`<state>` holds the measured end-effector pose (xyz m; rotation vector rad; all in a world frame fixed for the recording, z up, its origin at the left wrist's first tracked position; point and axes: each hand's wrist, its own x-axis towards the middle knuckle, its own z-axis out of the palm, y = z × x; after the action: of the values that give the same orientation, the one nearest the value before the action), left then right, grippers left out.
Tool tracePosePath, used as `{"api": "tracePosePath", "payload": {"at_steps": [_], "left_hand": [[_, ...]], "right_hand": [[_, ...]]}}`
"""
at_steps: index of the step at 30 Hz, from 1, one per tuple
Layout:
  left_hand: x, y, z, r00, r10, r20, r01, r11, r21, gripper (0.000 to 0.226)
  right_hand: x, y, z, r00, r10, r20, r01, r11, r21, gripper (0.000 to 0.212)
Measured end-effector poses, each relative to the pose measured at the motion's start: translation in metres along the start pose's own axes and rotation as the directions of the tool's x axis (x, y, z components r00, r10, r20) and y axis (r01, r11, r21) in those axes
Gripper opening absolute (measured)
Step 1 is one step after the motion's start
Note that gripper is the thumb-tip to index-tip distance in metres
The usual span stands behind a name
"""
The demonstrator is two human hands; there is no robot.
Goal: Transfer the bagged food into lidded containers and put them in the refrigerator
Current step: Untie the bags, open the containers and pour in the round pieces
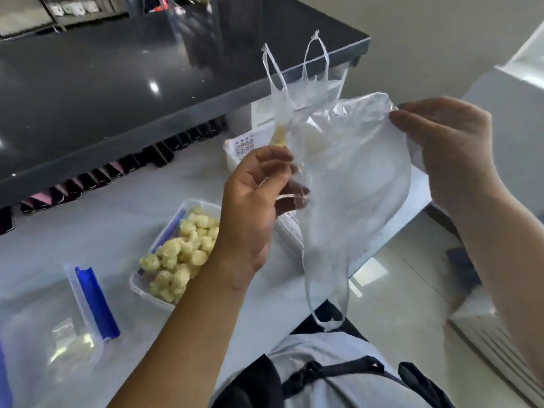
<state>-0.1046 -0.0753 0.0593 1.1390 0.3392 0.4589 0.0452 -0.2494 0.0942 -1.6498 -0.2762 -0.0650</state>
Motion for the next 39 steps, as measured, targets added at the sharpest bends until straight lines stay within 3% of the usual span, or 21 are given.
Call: {"api": "tracePosePath", "payload": {"at_steps": [5, 10, 13, 15, 17, 19, 20, 22, 25, 27, 29, 32, 35, 37, 39], "left_hand": [[0.018, -0.027, 0.030, 0.991, -0.136, 0.019, 0.137, 0.986, -0.091, 0.024], [0.049, -0.067, 0.038, 0.963, -0.223, -0.151, 0.231, 0.972, 0.035, 0.022], [0.064, -0.095, 0.033, 0.939, -0.231, -0.255, 0.281, 0.943, 0.179, 0.024], [0.069, -0.109, 0.032, 0.931, -0.188, -0.313, 0.296, 0.891, 0.345, 0.026], [0.071, -0.118, 0.036, 0.948, -0.034, -0.315, 0.244, 0.715, 0.655, 0.034], [0.074, -0.127, 0.039, 0.972, 0.169, -0.162, 0.076, 0.426, 0.901, 0.052], [0.076, -0.131, 0.042, 0.983, 0.170, -0.069, 0.011, 0.318, 0.948, 0.058], [0.082, -0.139, 0.047, 0.999, -0.028, 0.038, -0.032, 0.162, 0.986, 0.062], [0.089, -0.157, 0.054, 0.915, -0.395, -0.085, 0.054, -0.089, 0.995, 0.065], [0.091, -0.168, 0.062, 0.860, -0.478, -0.177, 0.060, -0.250, 0.966, 0.068], [0.091, -0.176, 0.069, 0.840, -0.490, -0.234, 0.075, -0.323, 0.944, 0.073], [0.089, -0.184, 0.071, 0.858, -0.447, -0.253, 0.100, -0.338, 0.936, 0.073], [0.086, -0.181, 0.069, 0.882, -0.416, -0.224, 0.116, -0.269, 0.956, 0.071], [0.082, -0.172, 0.070, 0.923, -0.352, -0.158, 0.108, -0.159, 0.981, 0.067], [0.072, -0.159, 0.070, 0.968, -0.212, -0.132, 0.142, 0.031, 0.989, 0.059]], "right_hand": [[0.025, 0.005, -0.023, 0.999, -0.023, -0.043, 0.019, 0.997, -0.077, 0.018], [0.054, 0.040, -0.024, 0.998, 0.002, 0.060, 0.015, 0.961, -0.276, 0.011], [0.056, 0.061, -0.024, 0.960, -0.111, 0.257, 0.227, 0.843, -0.487, 0.029], [0.052, 0.080, -0.018, 0.867, -0.112, 0.485, 0.389, 0.761, -0.520, 0.043], [0.047, 0.113, -0.008, 0.724, 0.043, 0.688, 0.525, 0.613, -0.590, 0.060], [0.046, 0.152, 0.001, 0.609, 0.274, 0.744, 0.587, 0.474, -0.656, 0.071], [0.047, 0.168, 0.004, 0.566, 0.350, 0.747, 0.608, 0.435, -0.664, 0.073], [0.052, 0.190, 0.007, 0.493, 0.414, 0.765, 0.644, 0.417, -0.641, 0.074], [0.062, 0.201, 0.009, 0.380, 0.445, 0.811, 0.702, 0.433, -0.566, 0.075], [0.071, 0.205, 0.009, 0.315, 0.456, 0.832, 0.727, 0.448, -0.520, 0.076], [0.079, 0.210, 0.009, 0.275, 0.455, 0.847, 0.732, 0.472, -0.491, 0.076], [0.087, 0.217, 0.011, 0.267, 0.419, 0.868, 0.722, 0.509, -0.468, 0.072], [0.090, 0.218, 0.011, 0.266, 0.401, 0.877, 0.690, 0.555, -0.464, 0.068], [0.091, 0.215, 0.008, 0.285, 0.379, 0.880, 0.638, 0.610, -0.470, 0.064], [0.095, 0.204, 0.005, 0.316, 0.342, 0.885, 0.574, 0.674, -0.466, 0.060]]}}
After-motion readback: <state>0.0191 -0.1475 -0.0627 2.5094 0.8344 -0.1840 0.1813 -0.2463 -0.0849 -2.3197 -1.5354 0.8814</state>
